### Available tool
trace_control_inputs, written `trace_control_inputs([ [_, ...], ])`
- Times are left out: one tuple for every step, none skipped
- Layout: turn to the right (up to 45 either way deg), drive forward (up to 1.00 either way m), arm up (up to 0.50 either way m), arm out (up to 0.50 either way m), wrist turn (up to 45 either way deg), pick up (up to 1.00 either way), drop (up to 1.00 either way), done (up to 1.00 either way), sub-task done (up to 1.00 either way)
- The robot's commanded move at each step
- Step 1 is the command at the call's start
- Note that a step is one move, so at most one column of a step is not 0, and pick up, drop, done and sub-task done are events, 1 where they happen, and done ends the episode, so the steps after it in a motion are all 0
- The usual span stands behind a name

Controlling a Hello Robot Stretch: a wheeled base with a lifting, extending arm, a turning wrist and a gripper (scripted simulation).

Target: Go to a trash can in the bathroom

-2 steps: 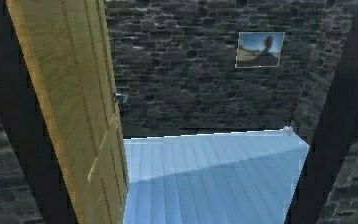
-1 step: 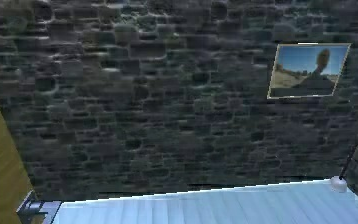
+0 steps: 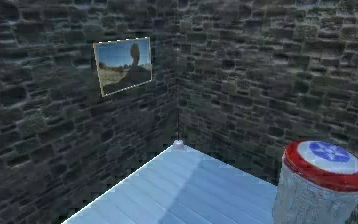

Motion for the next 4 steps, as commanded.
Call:
trace_control_inputs([
  [21.0, 0.00, 0.00, 0.00, 0.0, 0.00, 0.00, 0.00, 0.00],
  [0.0, 0.30, 0.00, 0.00, 0.0, 0.00, 0.00, 0.00, 0.00],
  [24.0, 0.00, 0.00, 0.00, 0.0, 0.00, 0.00, 0.00, 0.00],
  [0.0, 0.10, 0.00, 0.00, 0.0, 0.00, 0.00, 0.00, 0.00],
])
